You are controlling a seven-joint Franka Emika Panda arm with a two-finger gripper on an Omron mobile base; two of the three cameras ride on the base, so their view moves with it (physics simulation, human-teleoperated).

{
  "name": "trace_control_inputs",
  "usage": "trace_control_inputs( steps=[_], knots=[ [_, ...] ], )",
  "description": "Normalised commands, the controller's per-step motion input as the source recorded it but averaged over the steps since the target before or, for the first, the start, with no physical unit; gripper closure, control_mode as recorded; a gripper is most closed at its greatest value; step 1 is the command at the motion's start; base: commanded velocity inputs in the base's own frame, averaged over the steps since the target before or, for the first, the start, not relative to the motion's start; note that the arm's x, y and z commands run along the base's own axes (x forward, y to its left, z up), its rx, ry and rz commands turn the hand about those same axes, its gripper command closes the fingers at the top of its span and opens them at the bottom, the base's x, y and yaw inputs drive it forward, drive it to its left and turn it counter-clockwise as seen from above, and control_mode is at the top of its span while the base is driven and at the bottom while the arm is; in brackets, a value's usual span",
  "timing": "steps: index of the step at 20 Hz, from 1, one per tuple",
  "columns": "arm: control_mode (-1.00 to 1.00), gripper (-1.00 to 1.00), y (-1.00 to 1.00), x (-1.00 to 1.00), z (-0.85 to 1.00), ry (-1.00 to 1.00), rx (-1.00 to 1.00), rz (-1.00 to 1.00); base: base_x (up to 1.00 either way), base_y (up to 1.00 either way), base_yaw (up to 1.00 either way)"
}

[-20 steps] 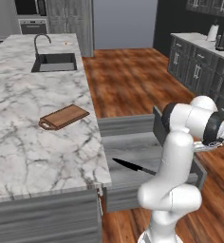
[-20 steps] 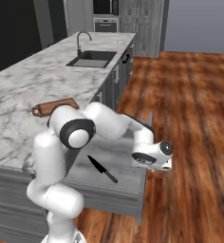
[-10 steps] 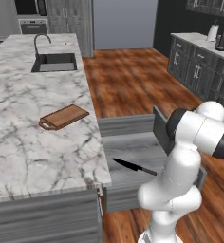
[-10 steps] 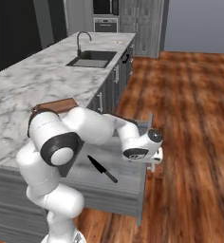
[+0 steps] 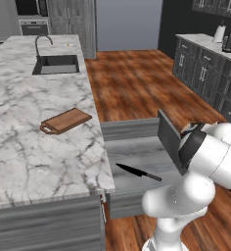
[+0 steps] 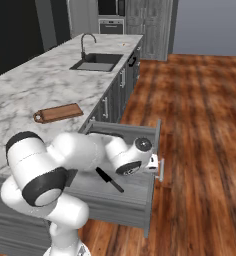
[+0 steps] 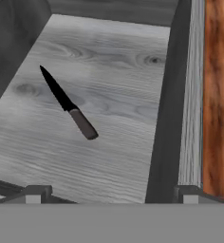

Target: Pick up the knife from the drawer and place it on the cutting board. Then place the meat from the plate to the cutting board.

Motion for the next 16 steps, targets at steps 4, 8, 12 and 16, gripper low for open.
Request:
trace_control_inputs(
  steps=[4, 8, 12, 16],
  knots=[
    [-1.00, -1.00, 0.55, 0.00, 0.32, 0.25, -0.10, 0.06, 0.00, 0.00, 0.00],
    [-1.00, -1.00, 0.26, 0.00, 0.31, 0.31, -0.04, 0.06, 0.00, 0.00, 0.00],
    [-1.00, -1.00, 0.05, 0.00, 0.21, 0.33, 0.01, 0.08, 0.00, 0.00, 0.00],
    [-1.00, -1.00, 0.01, 0.02, 0.07, 0.25, 0.10, 0.17, 0.00, 0.00, 0.00]
  ],
)
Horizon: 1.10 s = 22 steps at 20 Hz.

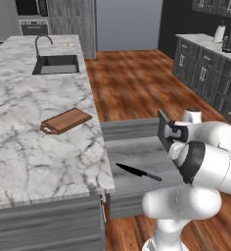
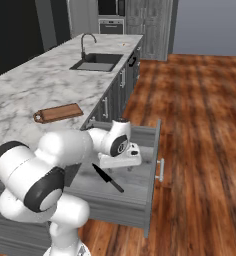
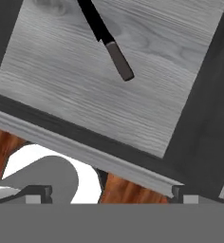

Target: Pick up the knife from the drawer and place it on the cutting board. Then place the meat from the plate to the cutting board.

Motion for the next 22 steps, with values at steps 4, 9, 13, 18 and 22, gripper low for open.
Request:
trace_control_inputs(
  steps=[4, 9, 13, 18, 22],
  knots=[
    [-1.00, -1.00, 0.04, 0.03, -0.01, 0.10, 0.10, 0.16, 0.00, 0.00, 0.00],
    [-1.00, -1.00, 0.13, 0.00, -0.30, -0.02, 0.07, 0.05, 0.00, 0.00, 0.00],
    [-1.00, -1.00, 0.22, 0.00, -0.22, 0.00, -0.02, 0.01, 0.00, 0.00, 0.00],
    [-1.00, -1.00, 0.30, 0.11, -0.16, 0.03, 0.00, 0.00, 0.00, 0.00, 0.00],
    [-1.00, -1.00, 0.29, 0.13, -0.18, 0.05, 0.00, 0.00, 0.00, 0.00, 0.00]
  ],
)
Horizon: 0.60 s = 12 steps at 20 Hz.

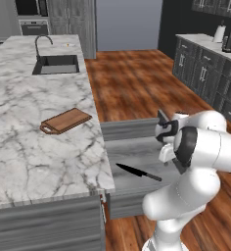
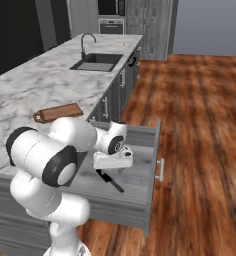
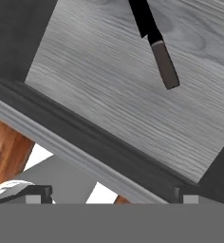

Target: Pick up the knife from the drawer and place it on the cutting board. Then place the meat from the plate to the cutting board.

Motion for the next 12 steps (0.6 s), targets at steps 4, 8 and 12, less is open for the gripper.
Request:
trace_control_inputs(
  steps=[4, 8, 12],
  knots=[
    [-1.00, -1.00, 0.18, 0.07, -0.26, 0.03, 0.00, 0.00, 0.00, 0.00, 0.00],
    [-1.00, -1.00, 0.04, 0.21, -0.28, 0.01, -0.01, 0.03, 0.00, 0.00, 0.00],
    [-1.00, -1.00, 0.00, 0.09, -0.30, 0.00, 0.00, 0.05, 0.00, 0.00, 0.00]
  ],
)
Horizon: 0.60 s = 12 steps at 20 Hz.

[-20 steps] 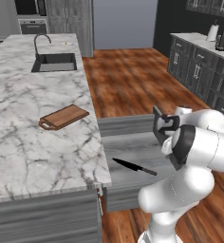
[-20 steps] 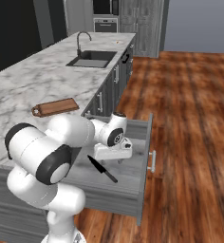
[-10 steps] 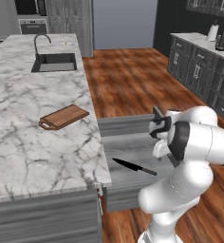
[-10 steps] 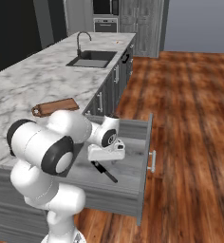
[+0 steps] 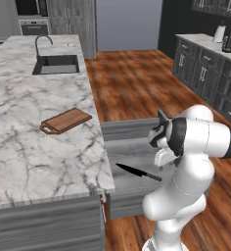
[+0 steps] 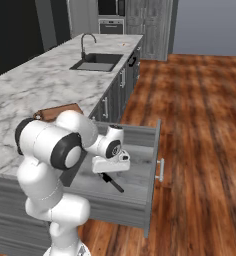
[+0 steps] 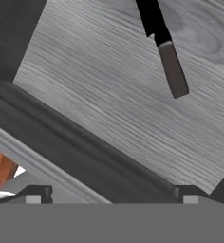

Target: Pick up the knife from the drawer and place it on the cutting board. Then place the meat from the plate to the cutting board.

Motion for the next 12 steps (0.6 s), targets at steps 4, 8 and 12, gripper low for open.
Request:
trace_control_inputs(
  steps=[4, 8, 12],
  knots=[
    [-1.00, -1.00, 0.01, 0.13, -0.33, 0.00, 0.00, 0.05, 0.00, 0.00, 0.00],
    [-1.00, -1.00, 0.03, 0.18, -0.34, 0.00, 0.00, 0.03, 0.00, 0.00, 0.00],
    [-1.00, -1.00, 0.00, 0.21, -0.34, 0.00, 0.00, 0.02, 0.00, 0.00, 0.00]
  ],
)
